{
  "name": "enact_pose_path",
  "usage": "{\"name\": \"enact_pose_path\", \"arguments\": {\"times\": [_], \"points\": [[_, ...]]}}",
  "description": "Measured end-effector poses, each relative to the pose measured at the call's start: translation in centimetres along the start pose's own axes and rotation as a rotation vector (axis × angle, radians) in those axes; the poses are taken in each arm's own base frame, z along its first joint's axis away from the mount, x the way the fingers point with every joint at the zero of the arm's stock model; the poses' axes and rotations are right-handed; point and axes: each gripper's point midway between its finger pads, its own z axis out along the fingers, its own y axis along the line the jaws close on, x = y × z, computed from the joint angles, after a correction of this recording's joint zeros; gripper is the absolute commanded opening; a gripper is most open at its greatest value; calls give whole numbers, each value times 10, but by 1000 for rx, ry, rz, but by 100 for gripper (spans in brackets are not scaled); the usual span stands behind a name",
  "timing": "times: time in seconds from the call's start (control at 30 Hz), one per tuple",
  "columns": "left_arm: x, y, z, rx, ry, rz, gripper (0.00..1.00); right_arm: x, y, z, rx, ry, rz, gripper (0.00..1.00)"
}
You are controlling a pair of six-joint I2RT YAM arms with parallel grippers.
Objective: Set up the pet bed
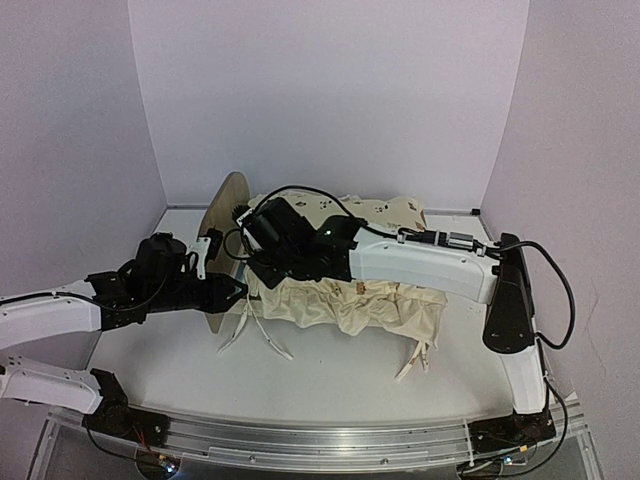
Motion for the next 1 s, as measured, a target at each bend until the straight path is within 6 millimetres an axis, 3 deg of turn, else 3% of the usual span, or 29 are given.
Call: {"name": "enact_pose_path", "arguments": {"times": [0.4, 0.6, 1.0], "points": [[-2, -12, -2, 63, -2, 0, 47, 4, 1, 2, -2, 5, 1, 1], [-13, -23, -14, 113, -42, 7, 35, 5, 1, 2, -2, 8, 0, 1], [-13, -19, -3, 92, -46, 5, 26, 6, -1, 1, -5, 10, 6, 1]]}}
